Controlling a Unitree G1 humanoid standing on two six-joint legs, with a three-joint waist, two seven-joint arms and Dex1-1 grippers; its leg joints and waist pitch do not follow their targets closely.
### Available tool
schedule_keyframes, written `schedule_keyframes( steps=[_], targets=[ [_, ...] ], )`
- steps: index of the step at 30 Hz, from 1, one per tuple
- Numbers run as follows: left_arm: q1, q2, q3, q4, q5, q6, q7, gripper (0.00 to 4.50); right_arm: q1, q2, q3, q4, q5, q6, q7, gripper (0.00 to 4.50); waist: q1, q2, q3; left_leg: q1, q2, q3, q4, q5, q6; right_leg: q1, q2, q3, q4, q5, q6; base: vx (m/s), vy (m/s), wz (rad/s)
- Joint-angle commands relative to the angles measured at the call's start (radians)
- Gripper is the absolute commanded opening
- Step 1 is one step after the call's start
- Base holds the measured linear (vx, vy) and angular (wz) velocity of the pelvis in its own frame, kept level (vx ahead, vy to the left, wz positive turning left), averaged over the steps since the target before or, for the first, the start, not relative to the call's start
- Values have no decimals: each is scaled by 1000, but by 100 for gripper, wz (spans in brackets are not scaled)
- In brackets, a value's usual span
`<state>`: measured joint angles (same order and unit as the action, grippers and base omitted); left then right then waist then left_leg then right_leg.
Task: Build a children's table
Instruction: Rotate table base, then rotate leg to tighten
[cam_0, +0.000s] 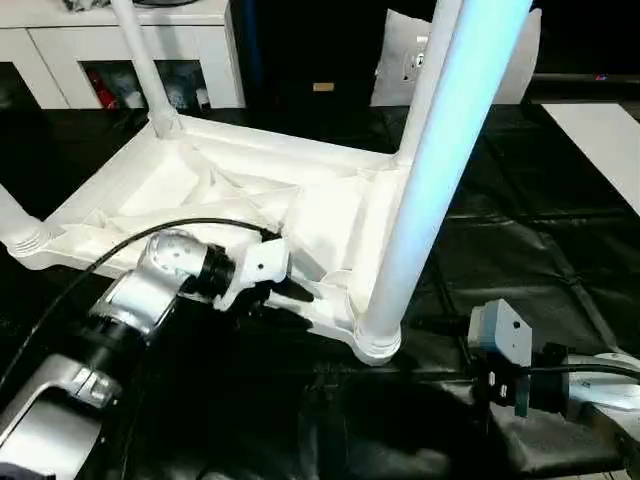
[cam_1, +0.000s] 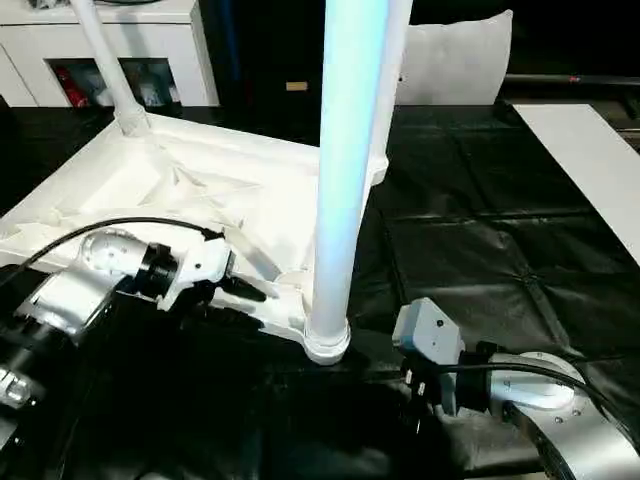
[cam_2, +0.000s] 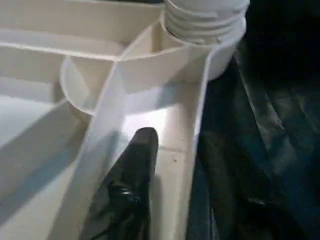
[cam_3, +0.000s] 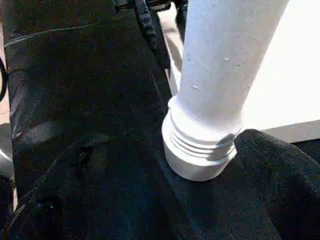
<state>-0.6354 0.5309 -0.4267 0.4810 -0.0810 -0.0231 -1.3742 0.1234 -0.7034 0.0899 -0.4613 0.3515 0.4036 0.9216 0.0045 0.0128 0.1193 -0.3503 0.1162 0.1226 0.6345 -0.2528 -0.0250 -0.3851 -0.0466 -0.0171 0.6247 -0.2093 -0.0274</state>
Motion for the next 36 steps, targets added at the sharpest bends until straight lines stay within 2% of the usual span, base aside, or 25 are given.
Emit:
schedule_keyframes(
  steps=[1,3,6,8,10,15,17,20,22,23,24,25,26,27,28,29,32,34,36],
  targets=[
    [-13,0,-16,11,15,-11,-21,129,4,0,6,-22,0,9,-8,450,4,4,-56,-7,104,-33,-93,-92,85,52,-113,57,-78,-145,-292,0,0,0],
    [-17,-1,-19,18,18,-15,-29,121,1,1,6,-19,0,9,-10,450,4,4,-55,-7,105,-32,-92,-84,89,52,-113,58,-78,-128,-298,0,0,0],
    [-33,-8,-23,54,41,-43,-47,84,0,3,8,-20,0,12,-16,450,4,8,-53,-6,104,-32,-95,-90,92,52,-113,57,-81,-138,-297,0,0,0],
    [-37,-11,-23,64,45,-49,-48,79,-1,3,9,-20,0,11,-16,450,4,7,-53,-5,106,-32,-95,-93,89,53,-114,57,-80,-136,-300,0,0,0],
    [-44,-15,-24,79,47,-57,-51,49,-3,6,10,-17,-2,11,-21,450,5,10,-53,-6,106,-32,-95,-82,91,54,-116,58,-79,-122,-304,0,0,0],
    [-44,-30,-17,94,41,-58,-52,30,-14,20,14,3,-12,-5,-32,450,5,12,-56,-6,106,-30,-95,-46,102,55,-116,56,-77,-73,-313,0,0,0],
    [-37,-41,3,85,17,-34,-54,4,-19,34,9,15,-8,-15,-40,450,4,12,-58,-7,107,-30,-93,-27,110,56,-117,55,-72,-38,-321,0,0,0],
    [3,-41,36,40,-24,46,-43,4,-32,59,-22,44,19,-28,-51,450,3,14,-59,-8,108,-30,-92,-2,123,58,-120,54,-67,7,-333,0,0,0],
    [25,-39,47,20,-18,81,0,4,-34,61,-37,48,30,-29,-50,450,-2,11,-59,-10,108,-30,-92,2,130,60,-120,52,-67,17,-341,0,0,0],
    [39,-39,58,9,-12,111,41,4,-37,63,-48,48,38,-25,-52,450,-4,8,-58,-10,107,-28,-92,0,134,61,-118,52,-67,10,-340,0,0,0],
    [59,-43,75,-8,-11,144,85,4,-41,64,-58,49,44,-22,-54,450,-5,9,-56,-12,104,-28,-91,-4,140,61,-118,52,-71,-14,-335,0,0,0],
    [87,-53,103,-41,-25,186,132,4,-46,65,-67,51,45,-21,-58,450,-8,4,-55,-13,105,-27,-92,-5,138,63,-118,52,-71,-24,-334,0,0,0],
    [107,-58,117,-72,-37,218,152,4,-48,64,-71,54,45,-22,-59,450,-12,6,-51,-15,104,-28,-92,-16,138,62,-118,51,-76,-61,-327,0,0,0],
    [130,-58,124,-107,-44,247,166,4,-48,64,-73,56,44,-24,-58,450,-18,2,-50,-16,101,-27,-92,-25,138,62,-117,51,-79,-100,-319,0,0,0],
    [154,-57,127,-146,-44,269,174,4,-52,64,-73,65,38,-30,-61,450,-23,2,-47,-19,99,-28,-93,-24,138,63,-116,50,-82,-126,-309,0,0,0],
    [176,-54,125,-179,-39,292,183,4,-54,64,-74,72,35,-34,-63,450,-25,3,-48,-17,100,-28,-93,-27,139,62,-116,52,-83,-137,-305,0,0,0],
    [226,-49,123,-263,-19,360,219,4,-66,72,-79,88,33,-33,-75,450,-36,0,-41,-16,96,-25,-94,-41,149,53,-110,52,-94,-206,-287,0,0,0],
    [241,-49,124,-294,-17,380,234,4,-76,78,-82,94,34,-28,-86,450,-39,0,-38,-15,98,-27,-96,-59,150,48,-109,52,-95,-251,-272,0,0,0],
    [259,-45,123,-335,-17,358,239,4,-100,88,-81,109,38,-13,-96,450,-41,0,-36,-15,97,-28,-98,-71,147,46,-108,52,-96,-282,-261,0,0,0]
  ],
)
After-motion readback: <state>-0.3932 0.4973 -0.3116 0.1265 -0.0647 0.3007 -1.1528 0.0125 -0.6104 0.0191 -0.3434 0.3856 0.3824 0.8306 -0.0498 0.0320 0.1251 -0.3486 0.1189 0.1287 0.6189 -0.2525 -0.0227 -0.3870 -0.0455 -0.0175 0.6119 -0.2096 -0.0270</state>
